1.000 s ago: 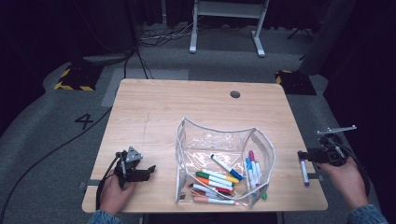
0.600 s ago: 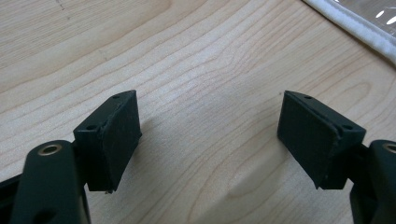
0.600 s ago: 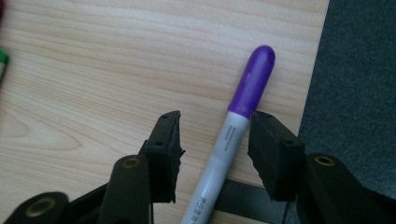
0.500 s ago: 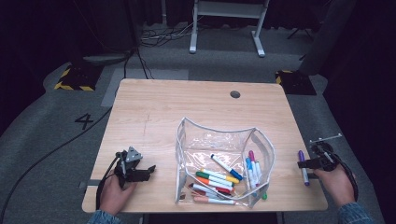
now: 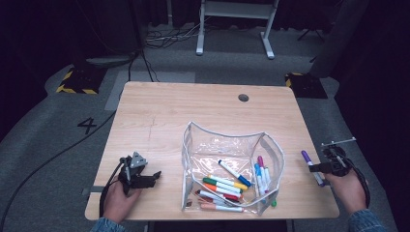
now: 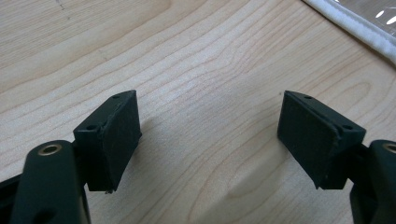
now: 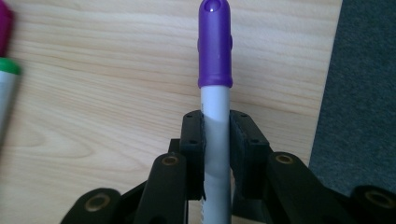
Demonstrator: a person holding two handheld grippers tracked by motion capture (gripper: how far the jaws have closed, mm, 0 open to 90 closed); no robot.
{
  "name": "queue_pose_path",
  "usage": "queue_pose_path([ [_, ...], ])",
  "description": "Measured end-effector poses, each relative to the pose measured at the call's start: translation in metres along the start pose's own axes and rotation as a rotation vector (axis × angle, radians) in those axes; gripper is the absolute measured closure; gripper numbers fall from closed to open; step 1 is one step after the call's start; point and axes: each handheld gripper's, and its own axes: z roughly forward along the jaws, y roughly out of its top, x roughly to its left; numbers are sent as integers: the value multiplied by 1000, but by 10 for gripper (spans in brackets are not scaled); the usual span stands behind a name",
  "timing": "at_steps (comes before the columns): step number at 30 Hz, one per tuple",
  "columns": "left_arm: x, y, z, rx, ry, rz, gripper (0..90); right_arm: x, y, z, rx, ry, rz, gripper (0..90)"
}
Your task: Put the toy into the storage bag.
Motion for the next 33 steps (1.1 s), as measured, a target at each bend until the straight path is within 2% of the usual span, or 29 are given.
queue_pose_path([
  [7,0,0,0,0,0,0,216,18,3,-34,-62,59,-62,764],
  [12,0,0,0,0,0,0,215,36,7,-66,-111,138,-115,762],
  [17,0,0,0,-1,0,1,215,55,10,-90,-136,195,-169,762],
  [20,0,0,0,0,0,0,216,70,12,-104,-154,239,-218,762],
  [33,0,0,0,0,0,0,215,121,22,-147,-178,316,-377,762],
])
